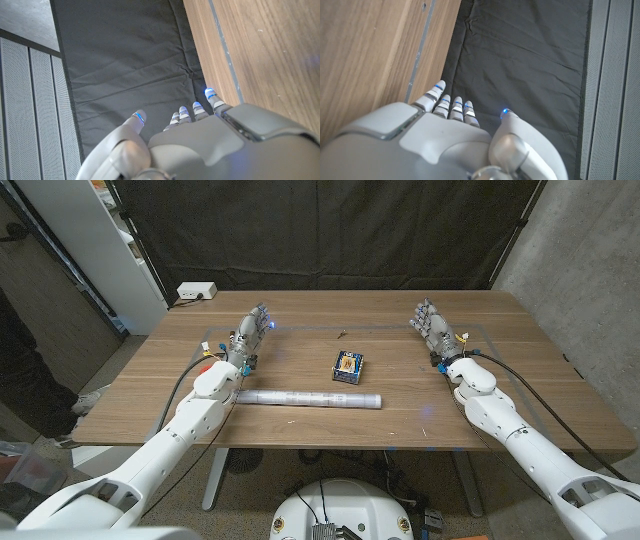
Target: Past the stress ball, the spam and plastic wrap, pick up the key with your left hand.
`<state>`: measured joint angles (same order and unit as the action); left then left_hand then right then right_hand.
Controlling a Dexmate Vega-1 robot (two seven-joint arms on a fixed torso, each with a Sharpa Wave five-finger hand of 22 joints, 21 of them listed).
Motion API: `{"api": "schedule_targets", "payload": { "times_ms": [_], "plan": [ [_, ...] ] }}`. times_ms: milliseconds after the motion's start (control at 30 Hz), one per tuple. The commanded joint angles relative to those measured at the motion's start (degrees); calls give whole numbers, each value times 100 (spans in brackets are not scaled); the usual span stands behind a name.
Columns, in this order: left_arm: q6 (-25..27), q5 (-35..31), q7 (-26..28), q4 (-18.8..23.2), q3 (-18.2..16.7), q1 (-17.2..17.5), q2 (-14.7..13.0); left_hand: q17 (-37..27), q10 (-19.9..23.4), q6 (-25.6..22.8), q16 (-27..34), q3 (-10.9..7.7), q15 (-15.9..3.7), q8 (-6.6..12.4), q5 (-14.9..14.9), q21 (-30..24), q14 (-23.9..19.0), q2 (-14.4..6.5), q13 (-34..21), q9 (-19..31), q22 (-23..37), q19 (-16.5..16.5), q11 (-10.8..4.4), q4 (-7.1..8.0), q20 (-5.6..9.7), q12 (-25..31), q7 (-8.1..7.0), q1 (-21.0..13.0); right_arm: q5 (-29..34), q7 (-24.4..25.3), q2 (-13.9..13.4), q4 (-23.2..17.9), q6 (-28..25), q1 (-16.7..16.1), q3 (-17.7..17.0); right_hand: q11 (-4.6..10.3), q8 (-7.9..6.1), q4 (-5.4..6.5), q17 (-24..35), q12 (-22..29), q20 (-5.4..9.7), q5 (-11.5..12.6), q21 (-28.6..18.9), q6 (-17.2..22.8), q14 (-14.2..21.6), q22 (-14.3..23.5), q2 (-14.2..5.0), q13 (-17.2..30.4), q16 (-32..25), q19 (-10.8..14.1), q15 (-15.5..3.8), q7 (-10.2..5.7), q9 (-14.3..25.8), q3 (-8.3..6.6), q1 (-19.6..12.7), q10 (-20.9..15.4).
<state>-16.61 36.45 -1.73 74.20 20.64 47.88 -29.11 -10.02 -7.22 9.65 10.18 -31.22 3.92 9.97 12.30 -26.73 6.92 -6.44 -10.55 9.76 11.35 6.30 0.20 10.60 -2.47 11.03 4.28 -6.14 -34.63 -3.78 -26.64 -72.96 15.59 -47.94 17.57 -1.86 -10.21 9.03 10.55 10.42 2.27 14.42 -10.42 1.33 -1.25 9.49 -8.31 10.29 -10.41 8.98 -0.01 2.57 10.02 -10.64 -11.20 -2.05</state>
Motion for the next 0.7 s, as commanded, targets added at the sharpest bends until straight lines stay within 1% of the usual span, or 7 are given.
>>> {"api": "schedule_targets", "payload": {
  "times_ms": [33,200,400,600,700],
  "plan": [
    [76,-153,-118,-137,-126,-80,112,-28,-57,84,35,-48,-4,23,43,-40,63,-479,-26,18,10,65,4,2,4,33,16,-46,909,-546,789,155,-384,-65,-994,11,-37,-4,14,37,179,22,-47,4,-45,30,-179,28,-36,50,-3,46,29,-62,-39,-40],
    [101,-194,-174,-195,-163,-112,148,-29,-69,93,34,-61,-6,21,47,-37,74,-486,-26,18,10,73,-5,5,11,31,15,-34,1262,-751,1072,186,-525,-48,-1297,0,-38,-2,13,38,182,19,-49,2,-47,30,-177,28,-37,49,2,55,29,-71,-32,-40],
    [79,-276,-179,-225,-194,-124,175,-29,-76,105,33,-76,-17,20,51,-30,83,-485,-26,18,10,91,-9,6,16,31,3,-19,1587,-934,1317,224,-597,-13,-1573,-3,-39,-1,12,40,186,16,-49,1,-48,30,-174,28,-38,46,5,59,29,-81,-25,-42],
    [51,-380,-95,-201,-220,-93,190,-28,-48,95,44,-90,-14,28,53,-30,64,-474,-26,19,10,90,-17,1,10,46,0,-2,1791,-1085,1497,266,-633,1,-1779,-9,-38,-1,11,40,185,13,-51,-6,-47,30,-170,28,-39,46,5,57,29,-91,-18,-41],
    [2,-562,79,-144,-219,-61,169,-17,13,50,49,-100,-12,47,49,-26,38,-420,-27,19,6,91,-12,-39,13,72,-21,-1,1870,-1144,1568,290,-639,1,-1859,-8,-39,-1,11,42,183,10,-52,-7,-45,29,-168,28,-41,47,10,60,29,-98,-14,-44]
  ]
}}
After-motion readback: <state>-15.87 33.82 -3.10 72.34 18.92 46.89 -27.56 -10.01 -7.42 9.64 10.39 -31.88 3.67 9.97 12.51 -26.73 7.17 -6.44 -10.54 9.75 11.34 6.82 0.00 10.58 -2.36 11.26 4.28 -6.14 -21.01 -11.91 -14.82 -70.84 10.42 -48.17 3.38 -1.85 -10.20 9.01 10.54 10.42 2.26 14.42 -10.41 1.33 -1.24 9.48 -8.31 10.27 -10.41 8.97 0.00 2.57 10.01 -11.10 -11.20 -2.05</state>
